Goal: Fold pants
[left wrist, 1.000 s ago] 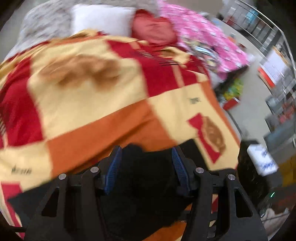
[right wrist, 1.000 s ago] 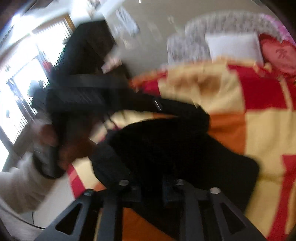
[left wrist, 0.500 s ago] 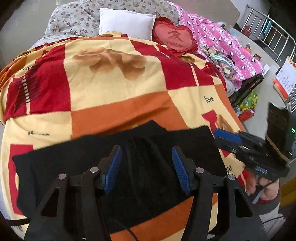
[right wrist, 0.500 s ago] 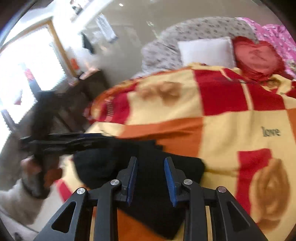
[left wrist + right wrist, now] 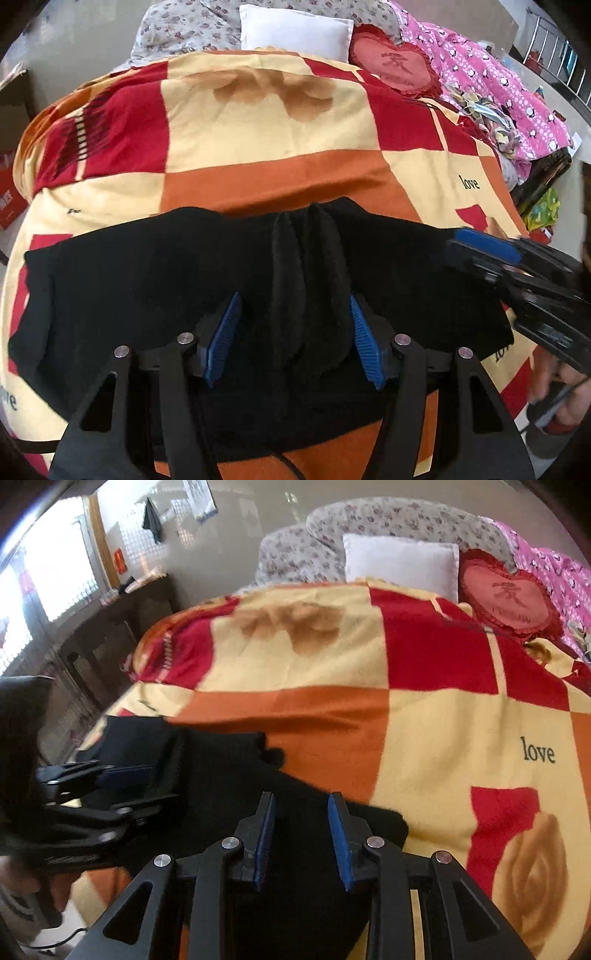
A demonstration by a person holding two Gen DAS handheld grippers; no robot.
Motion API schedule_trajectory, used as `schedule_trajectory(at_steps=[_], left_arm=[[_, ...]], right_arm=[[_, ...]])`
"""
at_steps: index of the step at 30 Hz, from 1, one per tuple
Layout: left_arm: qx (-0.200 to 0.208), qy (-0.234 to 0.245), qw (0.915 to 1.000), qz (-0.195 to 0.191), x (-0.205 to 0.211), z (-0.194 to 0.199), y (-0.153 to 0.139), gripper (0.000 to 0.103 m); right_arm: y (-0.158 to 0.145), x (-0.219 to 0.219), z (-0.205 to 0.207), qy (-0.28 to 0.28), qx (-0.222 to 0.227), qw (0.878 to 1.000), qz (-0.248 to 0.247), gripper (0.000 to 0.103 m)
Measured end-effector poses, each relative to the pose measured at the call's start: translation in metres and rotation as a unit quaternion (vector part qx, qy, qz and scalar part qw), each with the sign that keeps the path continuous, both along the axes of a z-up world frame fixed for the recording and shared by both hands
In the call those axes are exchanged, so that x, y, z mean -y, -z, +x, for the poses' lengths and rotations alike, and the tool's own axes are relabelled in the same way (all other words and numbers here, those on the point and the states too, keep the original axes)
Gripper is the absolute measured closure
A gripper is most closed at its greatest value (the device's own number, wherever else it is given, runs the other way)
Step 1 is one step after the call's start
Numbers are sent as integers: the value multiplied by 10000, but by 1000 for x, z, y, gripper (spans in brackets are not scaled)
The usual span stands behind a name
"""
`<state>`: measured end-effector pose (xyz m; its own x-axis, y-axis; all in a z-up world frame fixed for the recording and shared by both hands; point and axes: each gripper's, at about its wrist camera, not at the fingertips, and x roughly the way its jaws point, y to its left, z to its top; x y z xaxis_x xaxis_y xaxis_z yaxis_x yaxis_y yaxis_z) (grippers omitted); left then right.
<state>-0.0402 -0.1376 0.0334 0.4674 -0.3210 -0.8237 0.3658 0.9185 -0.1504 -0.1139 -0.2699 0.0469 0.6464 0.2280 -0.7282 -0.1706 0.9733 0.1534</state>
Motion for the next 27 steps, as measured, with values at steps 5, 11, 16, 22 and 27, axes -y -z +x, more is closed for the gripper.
schedule_trajectory(at_steps=[5,11,16,22,27], left_arm=[[95,-151,9998,-19,-8,-12,-6,44],[42,-240,9997,-5,-14,-19,5,43],[19,-303,9995,-65,-19,-25,3,43],[41,-357,9993,-111,-23,-28,5,43],[27,-399,9991,-169,-31,-31,2,43]], right_arm=[[-6,-11,-32,-141,11,9997,-203,74],[19,-16,-48,-182,-275,9987,-398,74],[14,-15,-54,-125,-262,9990,-341,74],[10,-20,-57,-172,-220,9989,-372,74],[15,-22,-49,-163,-362,9987,-323,74]])
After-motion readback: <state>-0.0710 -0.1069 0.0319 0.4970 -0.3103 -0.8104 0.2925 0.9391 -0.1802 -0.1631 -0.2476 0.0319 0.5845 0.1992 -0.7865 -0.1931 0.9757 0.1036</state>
